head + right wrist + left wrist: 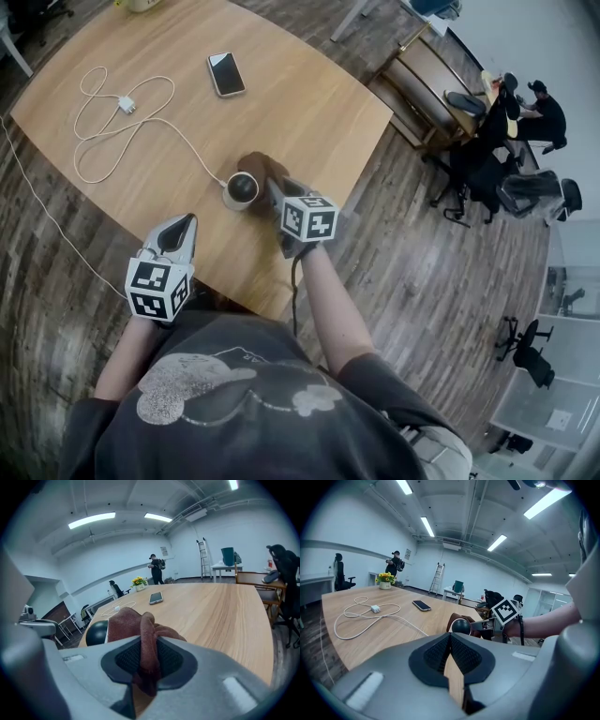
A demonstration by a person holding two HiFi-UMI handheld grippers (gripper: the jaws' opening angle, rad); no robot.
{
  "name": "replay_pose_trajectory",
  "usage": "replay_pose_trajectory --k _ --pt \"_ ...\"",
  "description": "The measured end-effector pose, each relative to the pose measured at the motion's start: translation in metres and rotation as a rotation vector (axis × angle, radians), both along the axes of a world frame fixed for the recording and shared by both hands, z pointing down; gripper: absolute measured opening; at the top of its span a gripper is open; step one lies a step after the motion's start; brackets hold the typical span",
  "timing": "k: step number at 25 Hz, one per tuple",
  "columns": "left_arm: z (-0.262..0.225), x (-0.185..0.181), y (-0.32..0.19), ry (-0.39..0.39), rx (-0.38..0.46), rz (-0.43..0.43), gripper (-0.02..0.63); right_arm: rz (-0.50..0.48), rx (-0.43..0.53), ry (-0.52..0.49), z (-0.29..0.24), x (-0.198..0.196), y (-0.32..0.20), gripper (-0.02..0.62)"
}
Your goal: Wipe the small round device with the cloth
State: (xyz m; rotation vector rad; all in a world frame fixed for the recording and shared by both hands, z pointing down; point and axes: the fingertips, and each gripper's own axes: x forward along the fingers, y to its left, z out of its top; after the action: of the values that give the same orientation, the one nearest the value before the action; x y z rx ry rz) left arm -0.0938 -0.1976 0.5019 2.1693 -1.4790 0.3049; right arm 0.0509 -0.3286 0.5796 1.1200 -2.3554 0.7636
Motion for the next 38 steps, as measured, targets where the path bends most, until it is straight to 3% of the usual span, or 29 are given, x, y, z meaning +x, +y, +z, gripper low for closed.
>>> replay_pose_trajectory --k 5,11,16,20,23,29,38 --pt "0.002 0.004 0.003 0.003 -0.004 0.009 0.018 -0.023 -0.047 0.108 0.029 0.007 0.012 0.063" --pt "0.002 0.002 0.003 0.000 -0.002 0.006 0.018 0.014 -0.048 0.099 0.030 0.015 0.021 0.063" --pt "0.000 -0.001 0.004 0.002 0.008 -0.003 0.018 0.085 0.101 0.010 -0.048 0.018 0.016 0.063" --pt "-0.002 -0.003 0.004 0.006 0.016 -0.008 0.018 0.008 0.238 -0.067 -0.122 -0.014 0.017 0.063" --pt "-0.003 -0.004 0.005 0.010 0.017 -0.012 0.018 -0.062 0.271 -0.108 -0.145 -0.049 0.022 0.063" --pt "-0.002 -0.007 0.008 0.019 0.016 -0.020 0.018 -0.123 0.190 -0.065 -0.116 -0.102 0.030 0.063" --pt "0.007 -0.021 0.017 0.014 -0.016 -0.041 0.018 -0.138 0.064 0.067 -0.059 -0.128 0.051 0.063"
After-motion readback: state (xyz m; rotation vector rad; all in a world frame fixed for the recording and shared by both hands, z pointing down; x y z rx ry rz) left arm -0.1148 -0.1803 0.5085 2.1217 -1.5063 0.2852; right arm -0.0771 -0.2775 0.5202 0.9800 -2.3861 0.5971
